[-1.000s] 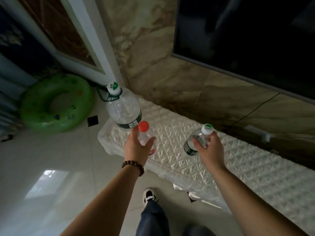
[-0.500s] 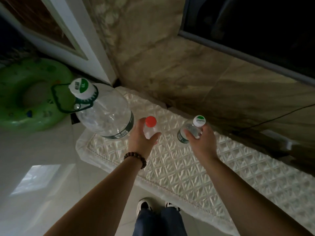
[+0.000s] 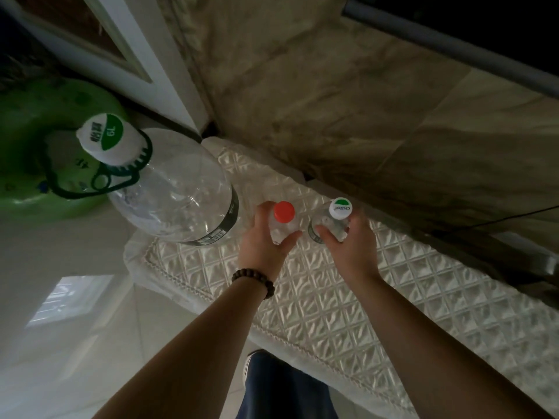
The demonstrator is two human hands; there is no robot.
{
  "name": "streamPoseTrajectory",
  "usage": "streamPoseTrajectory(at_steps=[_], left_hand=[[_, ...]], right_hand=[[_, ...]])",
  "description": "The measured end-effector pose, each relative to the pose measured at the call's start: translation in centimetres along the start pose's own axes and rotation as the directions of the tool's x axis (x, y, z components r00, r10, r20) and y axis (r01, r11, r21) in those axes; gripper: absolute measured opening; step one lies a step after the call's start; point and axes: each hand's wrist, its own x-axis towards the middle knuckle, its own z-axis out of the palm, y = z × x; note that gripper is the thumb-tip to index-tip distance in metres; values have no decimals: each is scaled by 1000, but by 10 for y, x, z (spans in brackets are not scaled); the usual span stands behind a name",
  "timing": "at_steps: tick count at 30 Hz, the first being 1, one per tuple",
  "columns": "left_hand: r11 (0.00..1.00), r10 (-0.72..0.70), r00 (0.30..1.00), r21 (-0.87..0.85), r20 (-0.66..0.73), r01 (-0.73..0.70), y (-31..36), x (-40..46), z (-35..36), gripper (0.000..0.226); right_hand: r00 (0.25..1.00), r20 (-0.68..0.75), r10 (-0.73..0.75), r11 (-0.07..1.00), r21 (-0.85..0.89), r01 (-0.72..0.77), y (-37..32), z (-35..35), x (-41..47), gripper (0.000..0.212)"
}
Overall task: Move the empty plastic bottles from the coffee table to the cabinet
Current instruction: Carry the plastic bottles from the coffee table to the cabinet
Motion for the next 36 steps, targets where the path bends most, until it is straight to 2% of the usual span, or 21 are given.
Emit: streamPoseTrajectory(at_steps=[4,7,10,14,19,25,32,36], left_hand=[[998,18,1000,55,10,-18,3,-2,2,69],[996,13,1000,93,14,-14,7,-5,0,88],[994,10,1000,109,-11,-8,14,-10,-8,96],[986,4,1000,166,-27,0,34,-26,-28,91],[965,65,995,260,-74,-44,71,-60,-66,79],[949,69,989,315,-128,-25,98,-117,-120,72],[944,-19,982,321,-187,79,79,-176,-171,71],[928,-113,965,323,-235,187,59,-208,-189,71]], right_hand=[[1000,18,24,1000,-4,-24,-2,-3,-2,66],[998,59,29,1000,10,-29,-4,-6,0,78],[997,77,31,999,-9,-30,-10,-16,-4,88],[994,105,8,999,-46,-4,-30,-36,-18,87],[987,135,-89,981,-161,110,-66,-74,-49,80],[973,141,-182,952,-222,210,-108,-114,-101,70],[944,182,-275,924,-220,312,-134,-114,-157,66],[916,226,-332,909,-181,374,-143,-102,-179,62]])
